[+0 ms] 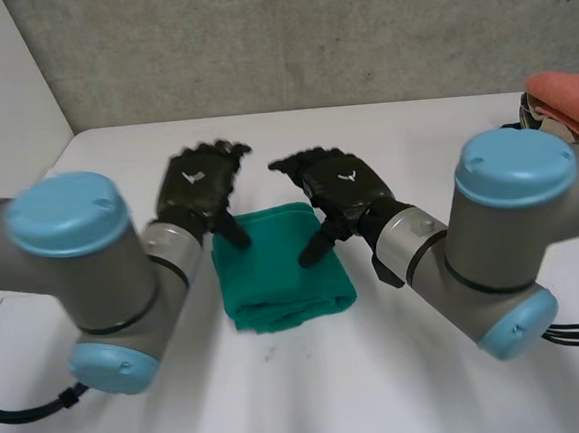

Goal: Fold the laundry.

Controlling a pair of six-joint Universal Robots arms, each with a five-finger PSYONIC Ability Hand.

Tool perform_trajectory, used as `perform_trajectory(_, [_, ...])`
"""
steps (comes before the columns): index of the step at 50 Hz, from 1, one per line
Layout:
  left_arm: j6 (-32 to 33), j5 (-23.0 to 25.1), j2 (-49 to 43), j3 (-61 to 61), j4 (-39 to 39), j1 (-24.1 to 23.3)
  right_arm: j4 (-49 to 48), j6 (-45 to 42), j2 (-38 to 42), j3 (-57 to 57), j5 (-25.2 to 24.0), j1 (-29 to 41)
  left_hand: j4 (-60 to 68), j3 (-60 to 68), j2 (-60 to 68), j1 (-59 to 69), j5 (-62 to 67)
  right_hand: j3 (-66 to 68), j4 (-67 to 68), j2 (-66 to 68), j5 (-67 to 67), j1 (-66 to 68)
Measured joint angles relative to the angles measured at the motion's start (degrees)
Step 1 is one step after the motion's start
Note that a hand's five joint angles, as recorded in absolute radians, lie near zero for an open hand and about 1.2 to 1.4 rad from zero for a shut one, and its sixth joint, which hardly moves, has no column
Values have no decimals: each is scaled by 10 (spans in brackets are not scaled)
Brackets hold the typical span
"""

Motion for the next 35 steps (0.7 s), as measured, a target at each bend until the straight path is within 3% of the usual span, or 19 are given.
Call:
perform_trajectory(8, [5,-36,-104,58,-64,-32,132,-44,131,-131,-12,-10,0,0,0,0,0,0,0,0,0,0])
perform_trajectory(16, [21,-57,-158,84,-139,-32,188,-94,210,-197,-2,-7,0,0,0,0,0,0,0,0,0,0])
perform_trajectory(23, [35,-51,-143,85,-170,-26,188,-184,177,-190,55,-6,0,0,0,0,0,0,0,0,0,0])
perform_trajectory(28, [38,-33,-79,86,-169,-23,151,-245,116,-144,90,-6,0,0,-1,0,0,0,0,0,0,0])
perform_trajectory(35, [39,76,18,87,-148,-11,49,-289,49,-23,96,4,0,0,0,0,0,0,0,0,0,0])
